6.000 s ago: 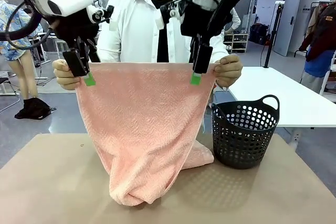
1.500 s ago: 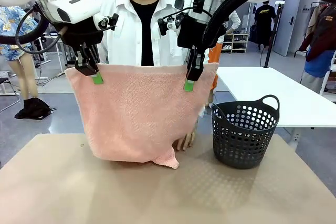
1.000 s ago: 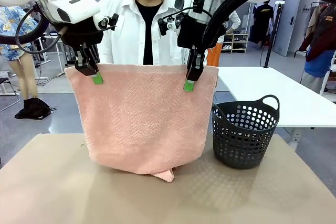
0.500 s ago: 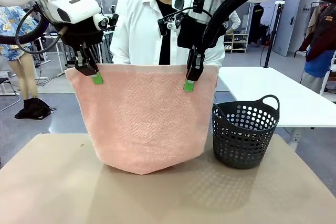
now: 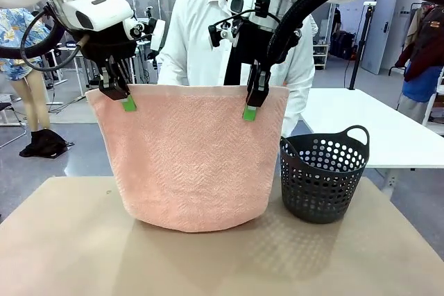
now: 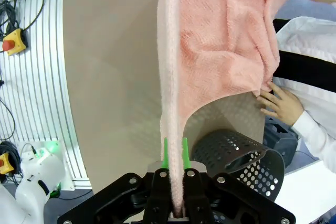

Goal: Fold the towel.
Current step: Release the end of the 100 cm Hotel Towel you were holding and grab the top end of the folded side.

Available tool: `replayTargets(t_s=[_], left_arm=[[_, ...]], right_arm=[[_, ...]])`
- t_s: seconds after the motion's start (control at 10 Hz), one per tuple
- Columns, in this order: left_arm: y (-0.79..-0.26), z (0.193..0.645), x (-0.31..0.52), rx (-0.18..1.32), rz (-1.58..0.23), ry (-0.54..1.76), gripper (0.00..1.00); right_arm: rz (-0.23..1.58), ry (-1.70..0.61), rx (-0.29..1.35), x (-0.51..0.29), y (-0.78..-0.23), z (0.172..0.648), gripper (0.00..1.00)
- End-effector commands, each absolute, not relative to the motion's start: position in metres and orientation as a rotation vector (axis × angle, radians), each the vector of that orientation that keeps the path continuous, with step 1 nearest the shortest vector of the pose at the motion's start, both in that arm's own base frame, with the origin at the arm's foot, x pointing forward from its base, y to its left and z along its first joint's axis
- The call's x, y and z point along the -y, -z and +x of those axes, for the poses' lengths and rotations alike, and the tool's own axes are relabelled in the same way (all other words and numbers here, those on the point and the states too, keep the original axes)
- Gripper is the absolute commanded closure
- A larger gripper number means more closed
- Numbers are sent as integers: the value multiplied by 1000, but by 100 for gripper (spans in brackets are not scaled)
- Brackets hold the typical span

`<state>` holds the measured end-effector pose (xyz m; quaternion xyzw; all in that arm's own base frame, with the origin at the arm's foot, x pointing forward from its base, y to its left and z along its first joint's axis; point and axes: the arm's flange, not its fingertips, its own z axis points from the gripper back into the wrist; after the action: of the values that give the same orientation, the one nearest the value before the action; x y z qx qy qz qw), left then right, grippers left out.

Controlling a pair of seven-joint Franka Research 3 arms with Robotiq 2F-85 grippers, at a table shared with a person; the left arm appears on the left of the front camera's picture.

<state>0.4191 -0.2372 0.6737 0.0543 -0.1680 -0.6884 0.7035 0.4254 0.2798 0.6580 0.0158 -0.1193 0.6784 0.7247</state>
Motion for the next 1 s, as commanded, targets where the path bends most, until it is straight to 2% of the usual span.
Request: replayTargets(t_s=[0.0, 0.9], left_arm=[[-676, 420, 237, 381, 111, 1539, 100], [-676, 420, 237, 381, 111, 1539, 100]], right_arm=[[34, -1513, 259, -279, -657, 425, 100], [34, -1513, 259, -279, -657, 425, 100]])
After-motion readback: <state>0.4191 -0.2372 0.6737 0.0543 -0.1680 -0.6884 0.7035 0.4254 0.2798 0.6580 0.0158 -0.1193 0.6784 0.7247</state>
